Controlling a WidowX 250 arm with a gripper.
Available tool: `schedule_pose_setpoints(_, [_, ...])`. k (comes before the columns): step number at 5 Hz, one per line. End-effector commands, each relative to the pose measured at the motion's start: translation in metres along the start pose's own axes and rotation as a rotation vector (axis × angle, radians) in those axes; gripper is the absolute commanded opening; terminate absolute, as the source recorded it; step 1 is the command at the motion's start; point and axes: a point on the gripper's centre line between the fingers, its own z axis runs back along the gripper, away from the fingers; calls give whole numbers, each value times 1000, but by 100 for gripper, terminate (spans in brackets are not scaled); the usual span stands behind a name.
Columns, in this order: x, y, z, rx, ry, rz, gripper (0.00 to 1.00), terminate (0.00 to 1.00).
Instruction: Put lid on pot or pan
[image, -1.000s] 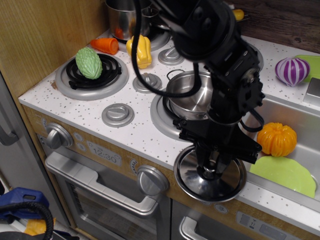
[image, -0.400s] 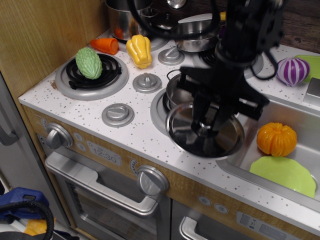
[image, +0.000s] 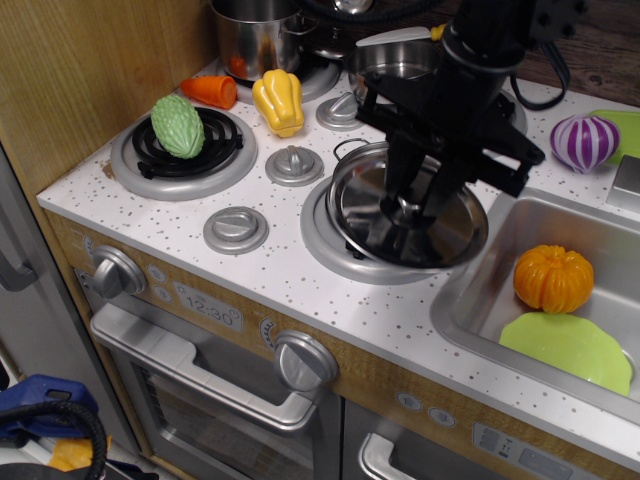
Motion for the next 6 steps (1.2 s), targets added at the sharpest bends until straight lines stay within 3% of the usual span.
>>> schedule_pose_setpoints(1, [33,21,-1,-35,-108,-37,0,0])
schedule_pose_setpoints(5, [57,37,-51,-107,-198,-92,0,0])
schedule_pose_setpoints(6, [55,35,-59,-130,-229,-100,100,0])
